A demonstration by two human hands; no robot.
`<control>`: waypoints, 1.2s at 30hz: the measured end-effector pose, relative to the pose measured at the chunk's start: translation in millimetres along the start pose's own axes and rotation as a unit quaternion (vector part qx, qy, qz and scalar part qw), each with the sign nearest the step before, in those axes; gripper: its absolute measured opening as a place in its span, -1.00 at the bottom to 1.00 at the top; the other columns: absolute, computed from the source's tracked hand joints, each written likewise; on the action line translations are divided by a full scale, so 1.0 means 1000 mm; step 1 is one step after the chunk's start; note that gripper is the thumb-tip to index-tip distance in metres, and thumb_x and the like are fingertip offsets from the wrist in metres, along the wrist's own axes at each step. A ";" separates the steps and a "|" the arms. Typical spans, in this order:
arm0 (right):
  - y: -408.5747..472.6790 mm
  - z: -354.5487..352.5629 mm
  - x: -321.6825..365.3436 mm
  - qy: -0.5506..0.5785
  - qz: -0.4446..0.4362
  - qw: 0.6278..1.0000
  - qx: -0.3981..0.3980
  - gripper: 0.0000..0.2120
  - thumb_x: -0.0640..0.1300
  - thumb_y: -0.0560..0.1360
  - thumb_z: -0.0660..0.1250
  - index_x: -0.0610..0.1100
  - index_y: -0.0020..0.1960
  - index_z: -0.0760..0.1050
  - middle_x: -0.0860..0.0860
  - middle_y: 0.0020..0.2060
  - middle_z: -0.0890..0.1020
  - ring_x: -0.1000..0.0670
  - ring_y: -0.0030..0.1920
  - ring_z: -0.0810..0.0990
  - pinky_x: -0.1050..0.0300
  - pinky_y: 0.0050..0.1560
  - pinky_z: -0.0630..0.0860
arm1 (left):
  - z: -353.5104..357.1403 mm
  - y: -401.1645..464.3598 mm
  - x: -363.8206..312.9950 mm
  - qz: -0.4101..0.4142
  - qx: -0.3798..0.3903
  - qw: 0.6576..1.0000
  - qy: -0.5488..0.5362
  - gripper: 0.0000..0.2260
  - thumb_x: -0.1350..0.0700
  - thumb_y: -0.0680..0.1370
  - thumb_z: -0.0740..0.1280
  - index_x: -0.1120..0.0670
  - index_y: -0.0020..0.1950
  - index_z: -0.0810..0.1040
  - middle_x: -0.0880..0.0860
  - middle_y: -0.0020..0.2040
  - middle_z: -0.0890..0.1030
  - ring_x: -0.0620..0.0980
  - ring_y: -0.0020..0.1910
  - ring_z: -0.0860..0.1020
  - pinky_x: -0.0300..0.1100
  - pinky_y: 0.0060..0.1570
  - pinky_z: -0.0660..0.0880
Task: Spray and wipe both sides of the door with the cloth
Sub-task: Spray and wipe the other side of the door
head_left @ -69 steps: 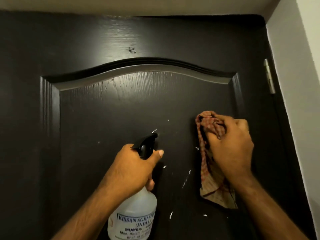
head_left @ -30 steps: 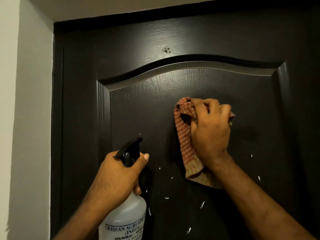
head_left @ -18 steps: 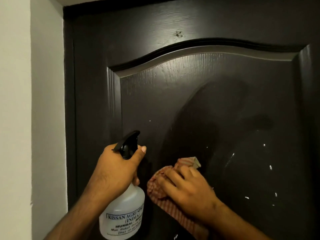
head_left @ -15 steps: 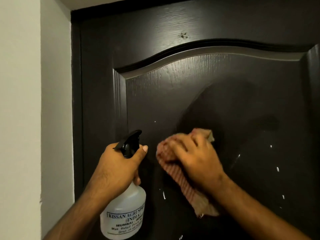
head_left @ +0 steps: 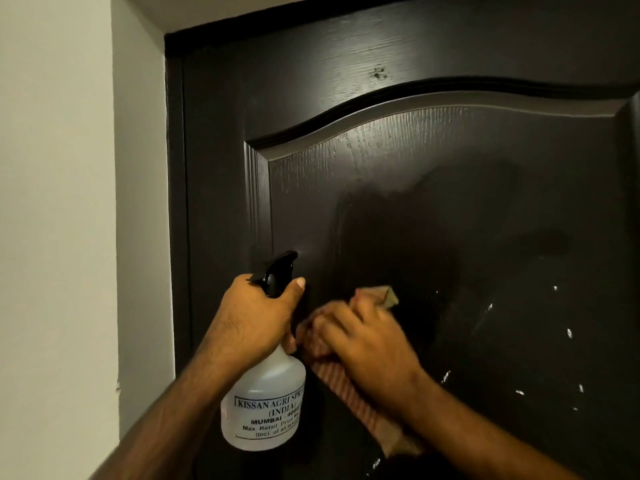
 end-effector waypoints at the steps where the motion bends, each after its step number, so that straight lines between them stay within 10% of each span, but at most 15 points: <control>1: -0.022 0.012 0.016 0.004 -0.024 0.999 0.026 -0.67 0.09 0.60 0.27 0.02 0.30 0.56 -0.01 0.21 0.60 -0.12 0.08 0.56 -0.03 -0.11 0.56 | 0.002 -0.001 0.000 -0.004 0.007 1.000 0.005 -0.65 -0.11 0.64 0.37 0.12 -0.20 0.62 0.07 -0.52 0.64 -0.01 -0.47 0.70 -0.16 -0.30 0.60; 7: -0.046 0.014 0.018 -0.006 -0.051 0.998 0.047 -0.69 0.07 0.60 0.25 0.05 0.30 0.56 -0.03 0.20 0.63 -0.11 0.07 0.61 -0.05 -0.09 0.61 | 0.008 0.003 -0.003 -0.002 0.039 0.999 0.002 -0.69 -0.11 0.64 0.38 0.11 -0.14 0.61 0.04 -0.53 0.63 0.01 -0.44 0.72 -0.21 -0.32 0.57; 16: 0.108 -0.082 -0.131 -0.091 0.254 0.952 -0.144 -0.73 -0.05 0.63 0.32 -0.02 0.31 0.55 -0.11 0.19 0.54 -0.20 0.13 0.49 -0.05 -0.12 0.59 | -0.009 -0.011 0.023 -0.002 0.014 0.999 -0.041 -0.79 -0.09 0.63 0.40 0.03 -0.08 0.62 0.05 -0.50 0.61 0.02 -0.48 0.68 -0.01 -0.19 0.70; 25: -0.039 0.019 0.052 -0.017 0.058 0.993 -0.099 -0.79 0.04 0.64 0.29 0.01 0.17 0.63 -0.06 0.04 0.67 -0.15 -0.11 0.63 -0.04 -0.16 0.54 | -0.014 -0.013 0.034 -0.006 0.003 0.999 -0.044 -0.77 -0.11 0.61 0.41 0.03 -0.09 0.64 0.11 -0.46 0.64 0.06 -0.48 0.67 0.09 -0.10 0.69; 31: -0.129 0.066 0.075 0.058 0.182 0.981 -0.015 -0.33 0.22 0.70 -0.20 0.16 -0.27 0.59 0.26 -0.25 0.56 0.06 -0.45 0.59 -0.03 -0.28 0.45 | -0.009 -0.023 0.043 -0.023 0.049 0.998 -0.044 -0.78 -0.08 0.61 0.41 0.07 -0.06 0.62 0.06 -0.48 0.60 0.05 -0.49 0.65 0.00 -0.22 0.69; 36: -0.096 -0.027 -0.031 -0.074 0.153 0.984 -0.061 -0.72 -0.13 0.52 0.36 -0.08 0.22 0.65 -0.21 0.06 0.63 -0.32 -0.11 0.67 -0.14 -0.25 0.66 | -0.013 -0.021 0.034 0.001 0.056 0.998 -0.019 -0.79 -0.09 0.61 0.39 0.04 -0.01 0.64 0.06 -0.49 0.61 0.01 -0.50 0.65 -0.04 -0.19 0.68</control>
Point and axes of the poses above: each hand's wrist, its own y-axis towards the middle knuckle, its own z-axis out of the palm, x = y × z, the point moved 9 cm from there along y, towards the middle knuckle
